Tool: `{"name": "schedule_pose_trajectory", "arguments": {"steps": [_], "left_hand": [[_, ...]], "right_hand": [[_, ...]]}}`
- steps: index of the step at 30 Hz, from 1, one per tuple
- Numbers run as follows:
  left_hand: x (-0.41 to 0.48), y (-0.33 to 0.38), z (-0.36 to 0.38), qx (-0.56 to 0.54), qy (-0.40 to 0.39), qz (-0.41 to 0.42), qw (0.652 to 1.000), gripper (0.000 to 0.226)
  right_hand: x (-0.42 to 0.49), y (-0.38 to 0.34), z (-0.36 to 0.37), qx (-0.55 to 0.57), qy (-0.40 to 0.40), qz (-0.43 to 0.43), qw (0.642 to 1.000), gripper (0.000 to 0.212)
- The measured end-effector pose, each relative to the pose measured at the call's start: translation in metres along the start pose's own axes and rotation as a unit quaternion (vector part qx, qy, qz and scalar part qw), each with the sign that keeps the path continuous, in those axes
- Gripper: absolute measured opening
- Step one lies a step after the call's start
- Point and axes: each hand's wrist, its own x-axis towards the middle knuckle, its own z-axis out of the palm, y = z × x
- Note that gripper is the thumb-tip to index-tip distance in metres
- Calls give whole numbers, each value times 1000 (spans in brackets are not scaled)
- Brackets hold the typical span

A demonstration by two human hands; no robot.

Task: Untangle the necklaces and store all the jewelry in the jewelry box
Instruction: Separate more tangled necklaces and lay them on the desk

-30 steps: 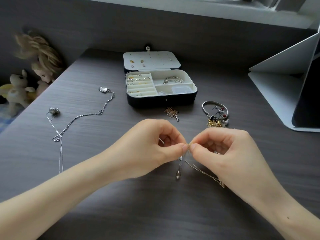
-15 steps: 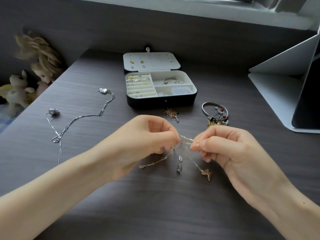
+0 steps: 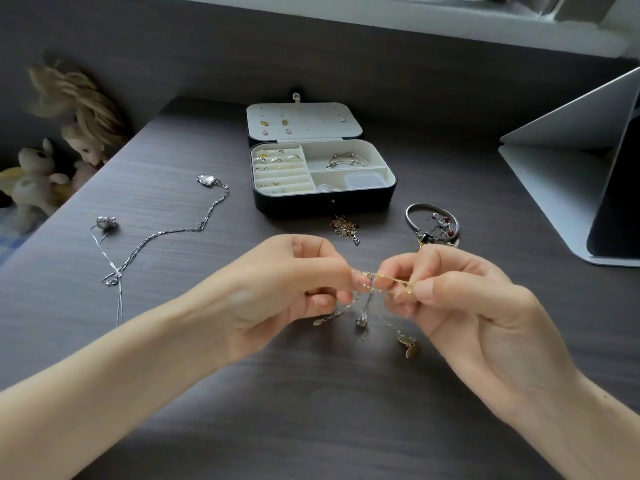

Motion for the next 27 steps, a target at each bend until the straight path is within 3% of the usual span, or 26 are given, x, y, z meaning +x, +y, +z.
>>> {"name": "schedule_pose_trajectory", "arguments": {"steps": [4,11,14,18,22,25,27], "left_hand": [[-1,2,2,-73,-15,-2,997,17],[-4,3,-1,-129,-39,-10,991,16],[-5,5,-3,-134,-50,-2,990,14],[-6,3,-3,-49,-20,29,998,23],[-3,-2,0,114,38,97,988,27],[-2,-7,0,202,76,146,965,19],[-1,-8,0,230,98,160,955,6]], "right_hand": [[1,1,-2,81,-20,50,995,20],[2,-5,-3,162,-6,120,980,8],[2,-5,-7,152,-18,126,980,17],[2,-5,-4,-10,13,116,993,31],[1,-5,2,-194,43,117,973,33],[-1,-4,7,-263,58,102,958,6],[-2,-3,7,-286,60,87,953,12]]}}
